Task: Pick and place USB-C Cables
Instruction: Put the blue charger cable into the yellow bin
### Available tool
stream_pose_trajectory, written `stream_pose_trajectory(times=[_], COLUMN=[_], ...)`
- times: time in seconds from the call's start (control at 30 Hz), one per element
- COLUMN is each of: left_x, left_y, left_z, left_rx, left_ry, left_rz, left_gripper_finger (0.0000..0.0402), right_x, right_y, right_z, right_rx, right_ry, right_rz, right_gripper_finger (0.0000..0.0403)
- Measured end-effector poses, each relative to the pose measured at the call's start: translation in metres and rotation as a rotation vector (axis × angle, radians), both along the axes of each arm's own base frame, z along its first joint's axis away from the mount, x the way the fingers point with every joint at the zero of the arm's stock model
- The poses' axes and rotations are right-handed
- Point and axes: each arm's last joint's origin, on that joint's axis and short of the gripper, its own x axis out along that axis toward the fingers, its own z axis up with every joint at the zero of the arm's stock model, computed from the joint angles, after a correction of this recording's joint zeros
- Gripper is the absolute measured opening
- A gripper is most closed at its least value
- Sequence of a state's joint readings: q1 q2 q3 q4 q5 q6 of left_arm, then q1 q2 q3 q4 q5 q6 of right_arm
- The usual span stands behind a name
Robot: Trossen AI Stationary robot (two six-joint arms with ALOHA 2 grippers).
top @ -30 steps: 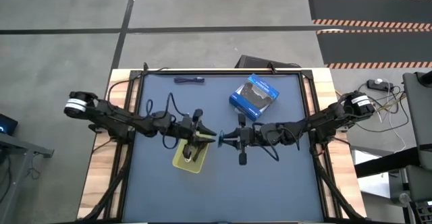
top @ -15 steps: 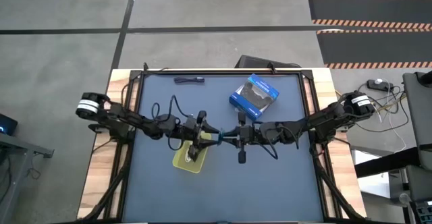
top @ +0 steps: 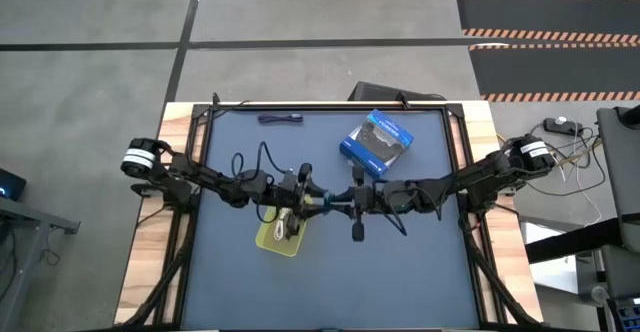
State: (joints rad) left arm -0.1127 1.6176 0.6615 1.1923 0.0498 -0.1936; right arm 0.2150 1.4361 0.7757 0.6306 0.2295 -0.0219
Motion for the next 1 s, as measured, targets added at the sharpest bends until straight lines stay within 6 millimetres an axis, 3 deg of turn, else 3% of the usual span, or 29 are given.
stream_pose_trajectory(times=[0.33, 0.77, 1.0], left_x=[-0.001, 0.0, 0.001], left_y=[0.001, 0.0, 0.0], left_z=[-0.002, -0.004, -0.008], left_rx=[-0.006, -0.011, -0.066], left_ry=[0.012, 0.038, 0.099], left_rz=[0.007, 0.003, -0.005], left_gripper_finger=[0.0012, 0.0012, 0.0011], right_x=[0.0, 0.0, -0.012], right_y=[0.0, 0.0, -0.003], right_z=[0.0, 0.001, 0.01], right_rx=[0.009, 0.028, 0.017], right_ry=[-0.003, -0.002, 0.058], right_rz=[0.0, -0.015, -0.016], right_gripper_finger=[0.0056, 0.0159, 0.0194])
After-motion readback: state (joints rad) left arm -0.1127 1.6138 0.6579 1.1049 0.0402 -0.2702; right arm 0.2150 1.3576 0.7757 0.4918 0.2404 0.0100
